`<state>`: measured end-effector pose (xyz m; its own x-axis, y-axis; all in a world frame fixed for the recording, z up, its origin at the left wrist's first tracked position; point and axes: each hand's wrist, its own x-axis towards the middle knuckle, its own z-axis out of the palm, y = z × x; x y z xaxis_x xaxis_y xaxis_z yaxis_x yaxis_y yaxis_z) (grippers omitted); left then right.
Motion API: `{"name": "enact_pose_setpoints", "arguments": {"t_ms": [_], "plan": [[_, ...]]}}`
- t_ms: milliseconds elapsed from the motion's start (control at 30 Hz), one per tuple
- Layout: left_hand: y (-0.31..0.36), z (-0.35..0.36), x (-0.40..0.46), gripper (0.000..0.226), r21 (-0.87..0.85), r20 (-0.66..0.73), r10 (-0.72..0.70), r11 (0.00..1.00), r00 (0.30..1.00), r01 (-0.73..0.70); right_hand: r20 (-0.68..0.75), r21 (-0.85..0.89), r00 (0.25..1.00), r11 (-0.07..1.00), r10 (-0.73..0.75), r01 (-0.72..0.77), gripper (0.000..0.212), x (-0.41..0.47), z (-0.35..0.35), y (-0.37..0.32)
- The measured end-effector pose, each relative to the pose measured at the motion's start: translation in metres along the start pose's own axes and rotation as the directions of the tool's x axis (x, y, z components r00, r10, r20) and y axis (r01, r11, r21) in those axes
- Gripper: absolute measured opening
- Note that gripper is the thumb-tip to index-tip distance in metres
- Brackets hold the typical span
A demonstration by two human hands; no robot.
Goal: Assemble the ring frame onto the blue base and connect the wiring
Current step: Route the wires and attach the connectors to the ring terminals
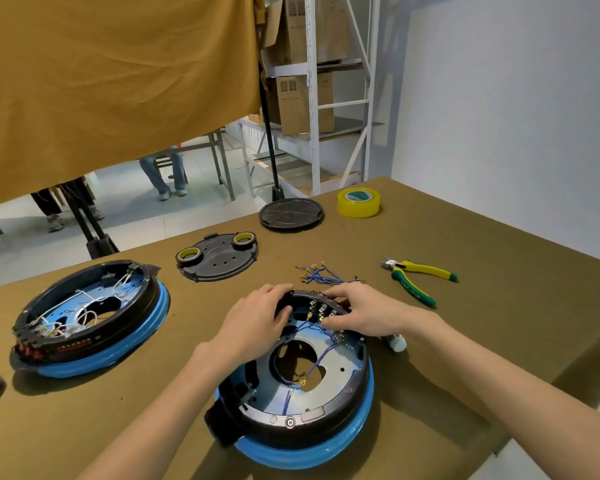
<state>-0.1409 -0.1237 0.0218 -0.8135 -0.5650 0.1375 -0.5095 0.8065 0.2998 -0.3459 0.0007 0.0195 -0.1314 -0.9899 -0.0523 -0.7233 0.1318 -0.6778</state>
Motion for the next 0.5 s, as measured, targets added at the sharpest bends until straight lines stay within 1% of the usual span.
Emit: {"name": "enact_pose_setpoints", "arguments": {"t_ms": [67,167,267,333,400,433,467,500], "plan": [[-0.004,0.001,-0.005,0.037,0.038,-0.054,-0.030,0.999,0.998,0.033,0.025,0.034,1.000,0.999,-0.002,0.001,0.047,0.003,-0.005,-0.002],[-0.013,-0.003,-0.017,0.024,0.132,-0.162,-0.089,0.985,0.983,0.111,0.057,-0.054,0.998,0.998,-0.029,0.032,0.056,0.018,-0.004,-0.011],[-0.015,-0.005,-0.030,0.025,0.205,-0.209,-0.160,0.957,0.965,0.204,0.023,-0.140,0.998,0.988,-0.058,0.060,0.062,0.033,-0.003,-0.022],[-0.012,-0.003,-0.039,0.027,0.187,-0.242,-0.236,0.941,0.941,0.284,0.015,-0.141,0.999,0.989,-0.049,0.050,0.063,0.036,-0.002,-0.024],[-0.011,-0.001,-0.044,0.030,0.124,-0.246,-0.333,0.921,0.910,0.370,0.032,-0.149,0.999,0.988,-0.022,0.027,0.069,0.034,0.002,-0.023],[-0.012,-0.002,-0.043,0.033,0.091,-0.238,-0.353,0.919,0.905,0.383,0.036,-0.161,0.999,0.987,-0.008,0.013,0.070,0.033,0.004,-0.022],[-0.014,-0.002,-0.041,0.036,0.058,-0.227,-0.340,0.931,0.913,0.361,0.029,-0.170,1.000,0.985,0.002,0.003,0.068,0.032,0.006,-0.021],[-0.015,-0.002,-0.037,0.041,0.018,-0.212,-0.298,0.951,0.931,0.309,0.011,-0.169,1.000,0.986,0.006,-0.004,0.065,0.032,0.008,-0.020]]}}
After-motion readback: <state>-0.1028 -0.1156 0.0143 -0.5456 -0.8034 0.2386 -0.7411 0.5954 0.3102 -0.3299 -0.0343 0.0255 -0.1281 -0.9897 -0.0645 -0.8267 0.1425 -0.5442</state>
